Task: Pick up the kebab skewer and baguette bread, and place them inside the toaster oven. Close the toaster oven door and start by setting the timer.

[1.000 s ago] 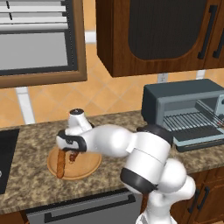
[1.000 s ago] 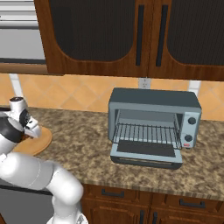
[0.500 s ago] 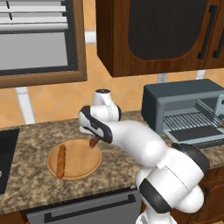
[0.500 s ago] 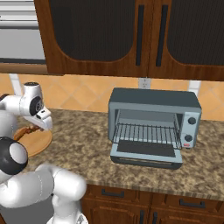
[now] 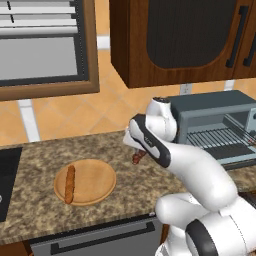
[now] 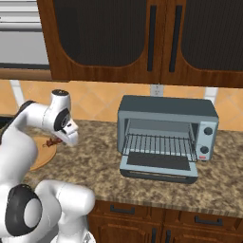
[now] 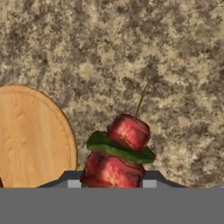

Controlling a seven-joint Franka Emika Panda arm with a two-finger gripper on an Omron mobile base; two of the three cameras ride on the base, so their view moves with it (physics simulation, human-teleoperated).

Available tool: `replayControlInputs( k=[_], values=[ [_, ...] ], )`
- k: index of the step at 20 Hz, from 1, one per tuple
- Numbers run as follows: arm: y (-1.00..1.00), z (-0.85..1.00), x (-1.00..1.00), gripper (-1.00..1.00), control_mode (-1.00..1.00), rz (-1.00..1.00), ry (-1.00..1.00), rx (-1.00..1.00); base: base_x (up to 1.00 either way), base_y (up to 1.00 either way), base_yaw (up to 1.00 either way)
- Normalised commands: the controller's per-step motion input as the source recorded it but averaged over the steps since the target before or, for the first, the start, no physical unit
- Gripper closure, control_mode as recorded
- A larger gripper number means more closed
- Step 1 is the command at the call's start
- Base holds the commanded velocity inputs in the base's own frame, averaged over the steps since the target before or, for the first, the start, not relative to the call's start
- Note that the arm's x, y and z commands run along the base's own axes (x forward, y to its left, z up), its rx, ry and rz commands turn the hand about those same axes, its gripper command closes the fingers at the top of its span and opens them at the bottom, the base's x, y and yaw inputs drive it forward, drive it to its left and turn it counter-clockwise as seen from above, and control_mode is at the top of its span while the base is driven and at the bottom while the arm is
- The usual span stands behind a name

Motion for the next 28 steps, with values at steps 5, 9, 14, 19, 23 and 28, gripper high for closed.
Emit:
replayControlInputs(
  k=[5,9,14,19,23,28],
  values=[
    [-1.0,0.38,0.0,1.0,-1.0,-0.09,-0.03,0.03,0.0,0.0,0.0],
    [-0.99,0.37,0.1,1.0,-1.0,-0.08,0.0,0.01,0.0,0.0,0.0],
    [-0.96,0.18,0.08,1.0,-1.0,-0.1,0.0,0.0,0.0,0.0,0.0],
    [-1.0,0.13,0.0,1.0,-1.0,-0.19,0.0,0.0,0.0,0.0,0.0],
    [-0.95,0.11,0.0,1.0,-1.0,-0.22,-0.1,0.0,0.0,0.0,0.0],
    [-0.83,0.0,0.0,1.0,-1.0,-0.14,-0.26,0.0,0.0,0.0,0.0]
  ],
)
